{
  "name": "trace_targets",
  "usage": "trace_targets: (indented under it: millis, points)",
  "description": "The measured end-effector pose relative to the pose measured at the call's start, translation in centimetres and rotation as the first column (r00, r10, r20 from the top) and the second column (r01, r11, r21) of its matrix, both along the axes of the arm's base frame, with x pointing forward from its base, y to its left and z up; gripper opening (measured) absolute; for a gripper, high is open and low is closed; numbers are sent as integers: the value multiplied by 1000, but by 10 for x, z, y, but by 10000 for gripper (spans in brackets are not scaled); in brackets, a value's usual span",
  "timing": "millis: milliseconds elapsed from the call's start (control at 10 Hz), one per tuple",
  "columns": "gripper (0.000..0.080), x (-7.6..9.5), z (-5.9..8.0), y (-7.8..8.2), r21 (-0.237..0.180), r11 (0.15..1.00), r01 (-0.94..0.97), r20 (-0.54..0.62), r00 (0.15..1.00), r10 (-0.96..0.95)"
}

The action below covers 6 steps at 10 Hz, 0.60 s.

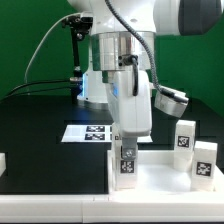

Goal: Assemble square table

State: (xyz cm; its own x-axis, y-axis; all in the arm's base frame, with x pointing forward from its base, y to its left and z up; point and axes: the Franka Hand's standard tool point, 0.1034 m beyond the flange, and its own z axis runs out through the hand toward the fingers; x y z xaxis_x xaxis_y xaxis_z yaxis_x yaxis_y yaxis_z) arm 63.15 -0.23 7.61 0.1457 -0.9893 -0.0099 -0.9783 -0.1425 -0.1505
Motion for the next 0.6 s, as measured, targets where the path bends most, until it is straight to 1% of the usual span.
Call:
trace_targets:
  millis: [100, 200, 300, 400, 500, 600]
  points:
    - [480, 0, 0, -1, -31, 980, -197, -12, 980, 197]
    - [591, 2, 2, 0, -57, 918, -393, -39, 919, 391]
    - [591, 4, 5, 2, -75, 859, -507, -47, 862, 505]
    - [637, 5, 8, 8, -96, 817, -569, -59, 822, 566]
    - [647, 4, 6, 5, -99, 796, -597, -65, 802, 594]
    - [647, 4, 5, 2, -106, 753, -649, -72, 761, 645]
